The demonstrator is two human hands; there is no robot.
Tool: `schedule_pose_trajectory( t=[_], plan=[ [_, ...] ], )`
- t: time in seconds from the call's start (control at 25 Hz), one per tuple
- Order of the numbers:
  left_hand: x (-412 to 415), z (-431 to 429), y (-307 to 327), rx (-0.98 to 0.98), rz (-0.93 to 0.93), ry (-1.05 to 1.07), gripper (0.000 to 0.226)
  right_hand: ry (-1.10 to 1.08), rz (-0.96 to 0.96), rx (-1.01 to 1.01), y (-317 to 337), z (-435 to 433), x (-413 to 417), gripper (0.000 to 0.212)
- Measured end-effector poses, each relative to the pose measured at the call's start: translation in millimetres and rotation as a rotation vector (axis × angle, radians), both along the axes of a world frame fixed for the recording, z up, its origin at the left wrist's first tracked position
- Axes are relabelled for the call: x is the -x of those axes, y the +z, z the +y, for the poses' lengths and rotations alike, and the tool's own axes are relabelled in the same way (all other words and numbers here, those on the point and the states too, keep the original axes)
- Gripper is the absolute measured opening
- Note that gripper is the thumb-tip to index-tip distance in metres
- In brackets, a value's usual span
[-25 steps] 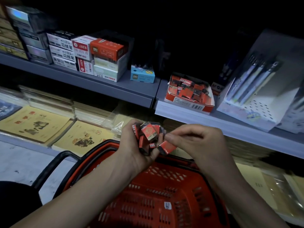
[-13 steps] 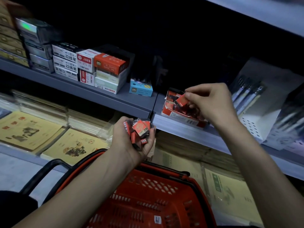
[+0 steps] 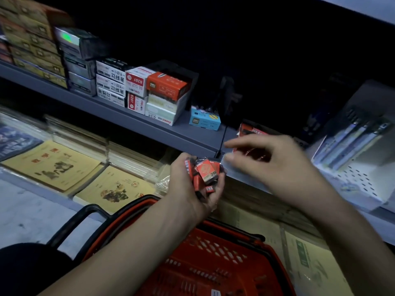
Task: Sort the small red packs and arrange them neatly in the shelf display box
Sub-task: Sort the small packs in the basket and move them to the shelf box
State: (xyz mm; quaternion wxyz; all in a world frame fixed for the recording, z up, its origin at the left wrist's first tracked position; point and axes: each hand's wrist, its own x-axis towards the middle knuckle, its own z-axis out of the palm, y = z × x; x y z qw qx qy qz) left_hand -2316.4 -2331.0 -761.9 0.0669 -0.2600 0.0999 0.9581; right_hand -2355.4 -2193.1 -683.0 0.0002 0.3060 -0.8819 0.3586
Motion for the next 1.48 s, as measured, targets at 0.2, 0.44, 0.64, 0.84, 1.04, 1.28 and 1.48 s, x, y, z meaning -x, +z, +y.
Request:
schedule_pose_trajectory(
  t=[0.2, 0.44, 0.64, 0.84, 1.04, 1.28, 1.48],
  plan=[
    [0, 3, 0, 0.342, -0.007, -0.048, 0.059, 0.086, 0.005, -0.267, -30, 2, -2, 0.053],
    [-3, 11, 1, 0.397, -0.008, -0.138, 0.045, 0.146, 0.082, -0.157, -35, 6, -3, 0.029],
    [-3, 15, -2, 0.399, -0.046, -0.157, 0.046, 0.164, 0.199, -0.212, -38, 9, -1, 0.024],
    [-1, 11, 0, 0.247, -0.054, -0.214, 0.025, 0.044, 0.128, 0.07, -16, 21, 7, 0.026],
    [0, 3, 1, 0.165, -0.072, -0.218, 0.03, -0.349, 0.305, 0.023, -19, 54, 40, 0.011],
    [1, 2, 2, 0.143, -0.052, -0.225, 0.03, -0.373, 0.371, 0.018, -18, 48, 29, 0.012],
    [1, 7, -1, 0.175, -0.019, -0.268, 0.026, -0.115, 0.043, -0.121, -31, 15, -8, 0.022]
  ],
)
